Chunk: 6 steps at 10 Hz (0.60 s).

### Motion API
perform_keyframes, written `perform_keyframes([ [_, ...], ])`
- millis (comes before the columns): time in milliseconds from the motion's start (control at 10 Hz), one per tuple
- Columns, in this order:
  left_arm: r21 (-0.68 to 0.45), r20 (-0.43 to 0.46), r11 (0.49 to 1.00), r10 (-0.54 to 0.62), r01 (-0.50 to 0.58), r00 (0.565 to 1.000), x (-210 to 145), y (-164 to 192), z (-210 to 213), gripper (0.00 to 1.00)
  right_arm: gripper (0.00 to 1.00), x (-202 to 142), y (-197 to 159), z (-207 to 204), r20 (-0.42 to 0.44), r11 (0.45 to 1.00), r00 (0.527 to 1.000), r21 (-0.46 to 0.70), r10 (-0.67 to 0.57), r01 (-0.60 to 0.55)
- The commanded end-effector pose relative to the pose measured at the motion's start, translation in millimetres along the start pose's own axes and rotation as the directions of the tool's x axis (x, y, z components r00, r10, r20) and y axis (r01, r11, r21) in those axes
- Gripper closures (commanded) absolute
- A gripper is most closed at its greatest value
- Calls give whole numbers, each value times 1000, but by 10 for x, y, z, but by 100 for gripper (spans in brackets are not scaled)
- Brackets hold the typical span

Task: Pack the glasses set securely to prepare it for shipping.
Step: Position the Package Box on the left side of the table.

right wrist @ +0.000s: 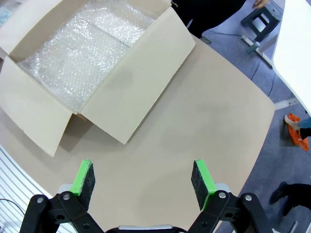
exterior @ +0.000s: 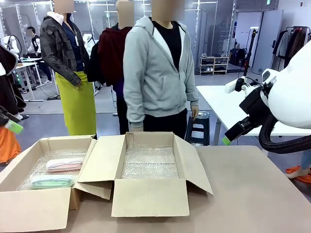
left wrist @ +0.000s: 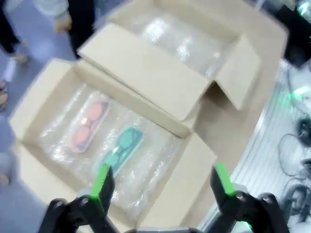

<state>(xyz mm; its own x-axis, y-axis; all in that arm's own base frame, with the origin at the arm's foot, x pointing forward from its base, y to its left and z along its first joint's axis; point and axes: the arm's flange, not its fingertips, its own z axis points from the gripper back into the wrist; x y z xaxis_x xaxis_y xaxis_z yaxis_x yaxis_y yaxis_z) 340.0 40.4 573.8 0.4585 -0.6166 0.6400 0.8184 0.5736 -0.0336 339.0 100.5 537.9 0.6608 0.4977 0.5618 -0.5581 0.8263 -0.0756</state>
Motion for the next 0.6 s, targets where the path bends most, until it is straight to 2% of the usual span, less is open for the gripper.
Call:
perform_keyframes([
  [0,41,-27,992,-116,117,993,-27,-277,-179,0,0,-5,35,-2,-11,1000,1000,-11,-21,21],
  [200,48,-31,986,-161,162,987,-2,-398,-316,0,0,-5,35,-2,-11,1000,1000,-11,-21,21],
  [300,16,-27,985,-170,170,985,-18,-382,-349,0,0,-5,35,-2,-11,1000,1000,-11,-21,21],
  [500,10,-28,989,-144,145,989,46,-456,-263,0,0,-5,35,-2,-11,1000,1000,-11,-21,21],
])
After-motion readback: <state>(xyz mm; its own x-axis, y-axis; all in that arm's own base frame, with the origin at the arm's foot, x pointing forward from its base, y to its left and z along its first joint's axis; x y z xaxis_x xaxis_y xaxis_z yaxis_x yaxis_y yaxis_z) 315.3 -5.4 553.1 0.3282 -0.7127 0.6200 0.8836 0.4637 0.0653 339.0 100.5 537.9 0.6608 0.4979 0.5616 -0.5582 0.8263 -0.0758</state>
